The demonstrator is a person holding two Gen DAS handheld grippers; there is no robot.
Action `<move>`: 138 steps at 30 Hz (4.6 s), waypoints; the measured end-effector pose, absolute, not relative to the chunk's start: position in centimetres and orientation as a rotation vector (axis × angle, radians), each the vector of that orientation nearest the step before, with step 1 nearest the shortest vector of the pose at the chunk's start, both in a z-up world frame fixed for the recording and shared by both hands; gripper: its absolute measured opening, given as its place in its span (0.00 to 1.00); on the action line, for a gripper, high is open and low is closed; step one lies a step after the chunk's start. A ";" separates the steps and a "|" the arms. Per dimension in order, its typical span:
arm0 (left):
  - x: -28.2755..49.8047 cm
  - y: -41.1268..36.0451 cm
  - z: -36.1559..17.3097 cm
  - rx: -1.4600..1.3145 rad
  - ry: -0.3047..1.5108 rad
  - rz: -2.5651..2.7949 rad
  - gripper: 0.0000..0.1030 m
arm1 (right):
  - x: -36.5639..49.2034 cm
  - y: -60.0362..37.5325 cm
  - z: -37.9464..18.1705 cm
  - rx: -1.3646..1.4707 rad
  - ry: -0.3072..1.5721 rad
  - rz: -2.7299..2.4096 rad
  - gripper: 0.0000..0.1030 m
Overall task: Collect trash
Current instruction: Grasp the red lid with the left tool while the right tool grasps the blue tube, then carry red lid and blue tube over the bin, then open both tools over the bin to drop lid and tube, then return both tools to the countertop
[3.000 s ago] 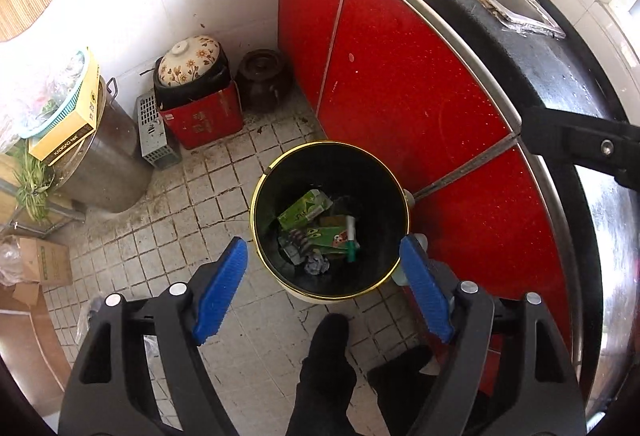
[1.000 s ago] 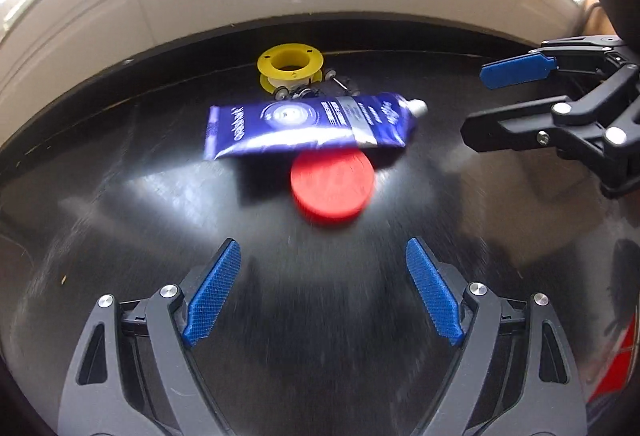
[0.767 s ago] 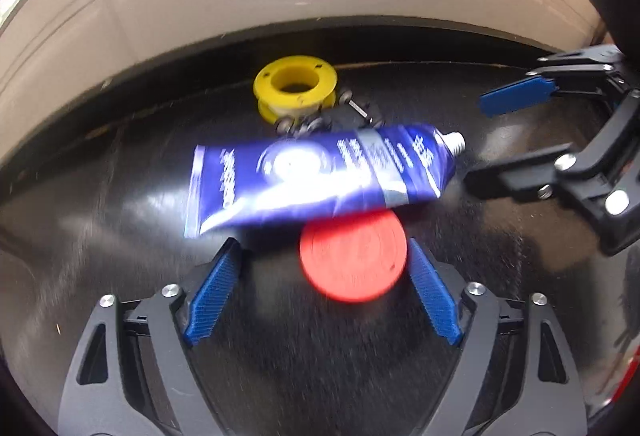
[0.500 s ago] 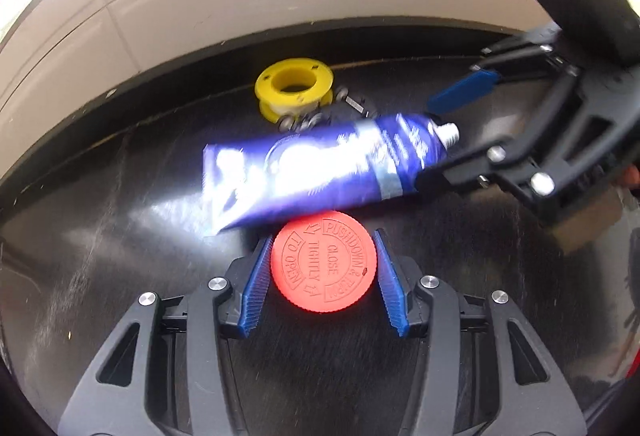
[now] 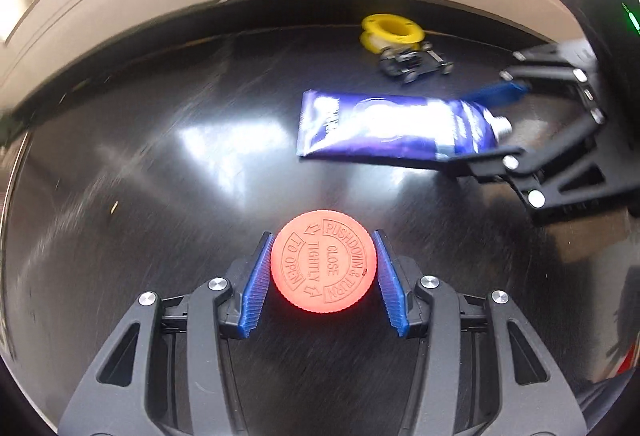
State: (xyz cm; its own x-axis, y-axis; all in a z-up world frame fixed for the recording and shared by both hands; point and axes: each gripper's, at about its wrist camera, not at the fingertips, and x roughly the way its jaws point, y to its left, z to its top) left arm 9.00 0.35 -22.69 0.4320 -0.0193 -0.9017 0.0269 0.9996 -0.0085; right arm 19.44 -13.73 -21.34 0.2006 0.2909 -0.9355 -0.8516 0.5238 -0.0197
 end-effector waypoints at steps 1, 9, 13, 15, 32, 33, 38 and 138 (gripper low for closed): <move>8.7 0.7 -22.5 -0.007 1.123 -0.016 0.47 | 18.7 -13.8 -21.3 -0.626 1.091 0.859 0.53; 5.0 3.7 -20.7 -0.066 1.076 0.047 0.47 | 14.5 -15.3 -19.3 -0.363 1.166 0.721 0.21; 3.4 3.8 -19.5 -0.069 1.047 0.047 0.47 | 11.3 -16.1 -17.9 -0.308 1.151 0.693 0.14; 2.7 3.8 -18.8 -0.075 1.031 0.043 0.47 | 10.2 -16.9 -17.3 -0.273 1.143 0.691 0.07; -3.0 6.3 -15.7 -0.081 0.962 0.049 0.47 | 4.6 -14.8 -13.1 -0.276 1.038 0.628 0.04; -3.6 6.8 -15.4 -0.086 0.956 0.059 0.47 | 4.5 -14.3 -12.9 -0.276 1.032 0.635 0.04; -6.0 9.0 -14.5 -0.113 0.943 0.119 0.47 | 3.5 -10.5 -11.6 -0.305 0.996 0.700 0.04; -6.8 7.3 -13.4 -0.083 0.949 -0.055 0.92 | 1.1 -17.1 -5.2 -0.122 0.946 0.324 0.84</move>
